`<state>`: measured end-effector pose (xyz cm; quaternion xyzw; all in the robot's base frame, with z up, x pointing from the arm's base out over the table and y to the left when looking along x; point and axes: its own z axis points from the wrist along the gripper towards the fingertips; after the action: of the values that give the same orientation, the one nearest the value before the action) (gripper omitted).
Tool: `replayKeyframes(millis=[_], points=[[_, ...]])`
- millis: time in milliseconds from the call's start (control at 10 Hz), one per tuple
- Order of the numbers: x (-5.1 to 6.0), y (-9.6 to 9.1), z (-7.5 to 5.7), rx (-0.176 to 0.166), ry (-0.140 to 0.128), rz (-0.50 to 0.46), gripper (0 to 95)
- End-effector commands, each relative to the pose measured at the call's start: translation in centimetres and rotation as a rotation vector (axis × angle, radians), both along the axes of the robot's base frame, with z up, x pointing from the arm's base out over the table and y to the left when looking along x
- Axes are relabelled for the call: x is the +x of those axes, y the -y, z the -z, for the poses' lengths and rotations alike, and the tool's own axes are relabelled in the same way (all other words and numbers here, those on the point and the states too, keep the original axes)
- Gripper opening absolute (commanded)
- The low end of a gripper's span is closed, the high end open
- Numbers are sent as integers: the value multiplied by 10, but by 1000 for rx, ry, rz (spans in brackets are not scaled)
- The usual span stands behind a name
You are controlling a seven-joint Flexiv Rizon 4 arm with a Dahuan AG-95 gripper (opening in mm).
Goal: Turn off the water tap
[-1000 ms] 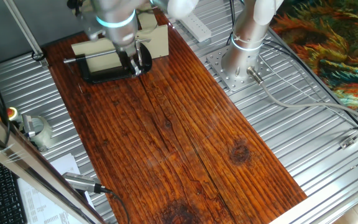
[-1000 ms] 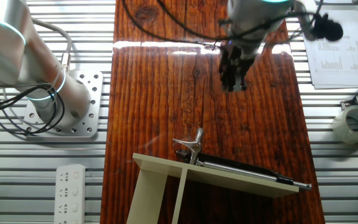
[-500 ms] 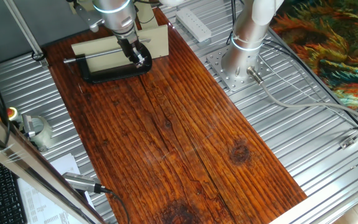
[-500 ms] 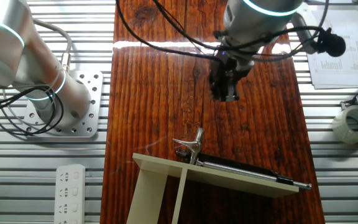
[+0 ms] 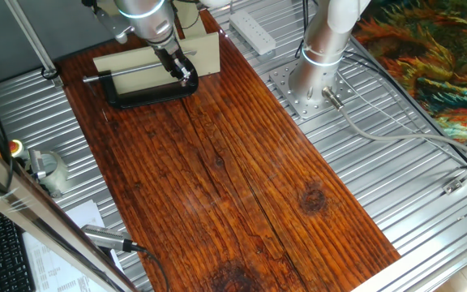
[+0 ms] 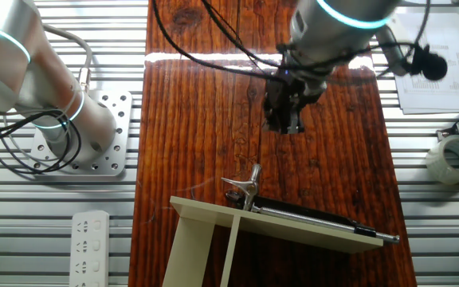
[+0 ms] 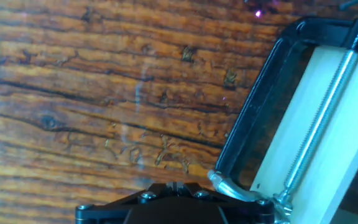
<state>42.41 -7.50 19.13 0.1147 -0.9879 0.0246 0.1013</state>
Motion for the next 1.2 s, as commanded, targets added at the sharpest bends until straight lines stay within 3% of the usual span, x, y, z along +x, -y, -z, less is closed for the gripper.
replayKeyframes(millis=[100, 400, 800, 1100, 1200], points=[[-18, 7, -3, 2, 3, -58, 0], [-27, 12, -7, 1, -1, -66, 0], [-27, 12, -7, -7, 0, -14, 0], [-27, 12, -7, -8, 17, 16, 0], [-32, 15, -8, -8, 16, 5, 0]])
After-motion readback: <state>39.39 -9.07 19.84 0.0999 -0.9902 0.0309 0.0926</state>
